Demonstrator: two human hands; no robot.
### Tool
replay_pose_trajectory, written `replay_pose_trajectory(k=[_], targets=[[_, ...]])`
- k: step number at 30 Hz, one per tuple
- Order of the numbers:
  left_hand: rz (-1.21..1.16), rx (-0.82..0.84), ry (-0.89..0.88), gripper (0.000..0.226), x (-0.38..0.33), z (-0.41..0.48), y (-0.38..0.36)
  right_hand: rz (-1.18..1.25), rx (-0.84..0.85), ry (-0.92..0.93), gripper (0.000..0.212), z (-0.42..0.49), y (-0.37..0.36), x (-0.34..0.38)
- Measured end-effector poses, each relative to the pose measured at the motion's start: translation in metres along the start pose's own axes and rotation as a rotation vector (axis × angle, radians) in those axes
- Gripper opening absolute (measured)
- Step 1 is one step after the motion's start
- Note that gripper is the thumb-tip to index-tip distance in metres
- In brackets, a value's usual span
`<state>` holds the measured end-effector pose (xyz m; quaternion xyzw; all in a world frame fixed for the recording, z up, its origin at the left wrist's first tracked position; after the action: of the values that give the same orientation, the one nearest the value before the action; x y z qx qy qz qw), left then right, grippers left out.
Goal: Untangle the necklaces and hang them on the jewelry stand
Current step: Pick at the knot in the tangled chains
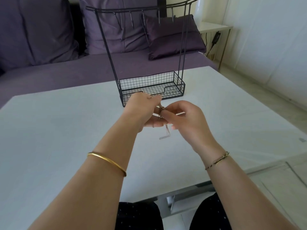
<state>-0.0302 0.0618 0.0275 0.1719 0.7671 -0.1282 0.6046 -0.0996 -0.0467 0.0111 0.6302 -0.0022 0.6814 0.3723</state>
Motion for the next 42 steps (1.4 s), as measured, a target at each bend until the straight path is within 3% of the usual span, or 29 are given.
replay_pose_trajectory(k=[6, 15, 21, 26, 33, 42], targets=[[-0.148, 0.01, 0.109, 0.024, 0.008, 0.0, 0.01, -0.068, -0.012, 0.042, 0.011, 0.008, -0.006, 0.002], [-0.28, -0.19, 0.195, 0.033, 0.024, 0.005, 0.048, 0.36, 0.117, -0.184, 0.02, 0.019, -0.019, -0.002], [-0.547, -0.272, 0.203, 0.036, 0.028, 0.005, 0.065, 0.603, 0.1, -0.31, 0.025, 0.025, -0.021, -0.007], [-0.621, -0.318, 0.138, 0.037, 0.024, 0.007, 0.069, 0.57, 0.109, -0.395, 0.026, 0.027, -0.027, -0.015], [-0.613, -0.351, 0.106, 0.032, 0.023, 0.01, 0.064, 0.488, 0.12, -0.381, 0.022, 0.027, -0.024, -0.015], [-0.436, -0.275, -0.028, 0.031, 0.006, 0.005, 0.047, 0.434, 0.148, -0.464, 0.016, 0.017, -0.024, -0.017]])
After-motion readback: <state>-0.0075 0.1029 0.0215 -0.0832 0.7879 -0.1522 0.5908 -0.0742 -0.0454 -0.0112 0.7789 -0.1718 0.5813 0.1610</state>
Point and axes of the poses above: each hand's wrist, its own z-axis towards the middle knuckle, its own y-axis out of the back of the hand, x = y × z, the point moved 7 cm from there along z, towards the middle knuckle, and after that the axes turned 13 degrees about -z, right-handed, at the moved point
